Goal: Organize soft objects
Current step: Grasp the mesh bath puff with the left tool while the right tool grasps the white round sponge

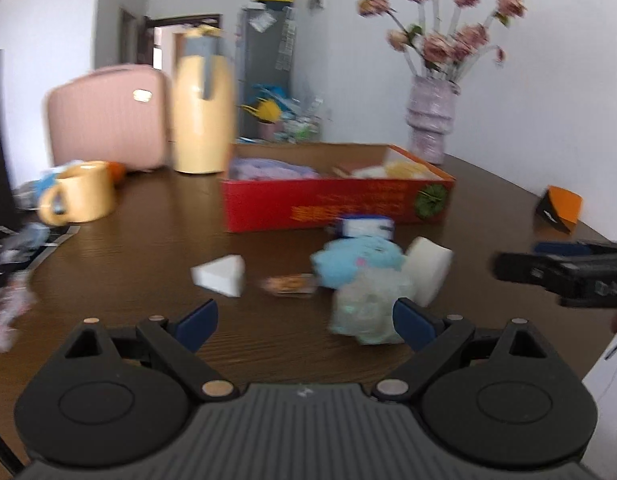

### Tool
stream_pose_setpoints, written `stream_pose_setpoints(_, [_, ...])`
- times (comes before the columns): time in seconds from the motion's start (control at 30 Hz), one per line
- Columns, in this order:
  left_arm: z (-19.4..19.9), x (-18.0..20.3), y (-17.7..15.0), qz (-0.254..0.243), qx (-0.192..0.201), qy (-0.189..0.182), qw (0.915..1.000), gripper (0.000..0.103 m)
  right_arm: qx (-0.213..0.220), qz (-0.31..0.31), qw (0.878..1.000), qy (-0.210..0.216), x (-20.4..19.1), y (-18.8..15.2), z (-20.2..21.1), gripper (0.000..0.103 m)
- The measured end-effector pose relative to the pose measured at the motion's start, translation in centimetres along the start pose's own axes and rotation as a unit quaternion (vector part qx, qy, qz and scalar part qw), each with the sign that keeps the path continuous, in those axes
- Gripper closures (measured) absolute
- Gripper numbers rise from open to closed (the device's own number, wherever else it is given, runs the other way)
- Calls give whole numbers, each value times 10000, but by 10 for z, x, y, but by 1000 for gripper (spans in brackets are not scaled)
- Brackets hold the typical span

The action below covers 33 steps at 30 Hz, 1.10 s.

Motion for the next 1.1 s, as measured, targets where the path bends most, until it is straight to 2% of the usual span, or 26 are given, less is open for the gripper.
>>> stream_pose_setpoints(0.13, [-30,24,-8,-107,-139,-410,9990,11,-34,34,10000,-69,4,4,-16,23])
stream_pose_setpoints(0.27, [-57,38,-15,-180,-276,-549,9980,35,-105,-83,9999,2,9,8,-33,24])
stream_pose_setpoints(0.33, [-66,37,-17,-138,-330,-603,9975,48,-136,-153,9997,112,8,9,-46,29])
stream_pose_setpoints(0.37, [-68,35,-18,-90,-319,-648,9973,58,-151,-176,9996,172,7,10,-54,35])
stream_pose_setpoints(0.43, [-72,32,-19,19,-356,-711,9968,60,-177,-216,9992,294,3,10,-71,46])
stream_pose_setpoints(0.5, [-72,31,-19,12,-379,-718,9967,62,-257,-184,9989,357,-1,9,-83,71])
stream_pose_setpoints(0.57, [-70,28,-20,-10,-367,-644,9972,62,-274,-72,9987,434,-6,6,-86,75])
stream_pose_setpoints(0.7, [-62,22,-18,43,-393,-548,9977,63,-172,-43,9982,573,-4,-6,-65,75])
stream_pose_setpoints(0.8, [-56,20,-22,25,-409,-558,9976,62,-199,29,9980,604,2,-17,-40,69])
stream_pose_setpoints(0.83, [-54,19,-23,22,-421,-545,9976,60,-226,78,9982,554,4,-20,-32,69])
stream_pose_setpoints(0.9, [-48,18,-24,51,-453,-604,9971,48,-300,181,9986,406,6,-25,-24,66])
stream_pose_setpoints(0.93, [-46,17,-24,93,-474,-613,9970,47,-324,198,9986,365,6,-26,-22,63])
stream_pose_setpoints(1.0, [-43,15,-24,180,-478,-580,9970,44,-347,146,9988,301,7,-26,-21,38])
stream_pose_setpoints(1.03, [-43,15,-23,176,-479,-567,9971,41,-321,97,9990,293,7,-25,-21,32])
stream_pose_setpoints(1.07, [-43,16,-23,154,-492,-529,9973,32,-310,91,9990,311,6,-24,-22,31])
stream_pose_setpoints(1.1, [-43,17,-22,139,-497,-473,9975,28,-303,121,9989,349,4,-23,-24,32])
Point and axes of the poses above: each gripper's, at about its wrist camera, not at the fingertips, and z roughly against the way its jaws point, x to its right, y to its top, the point moved 2 cm from there along -z, roughly the way its jaws point, and after that the axes turned 11 degrees about x, right-handed, at the moved point
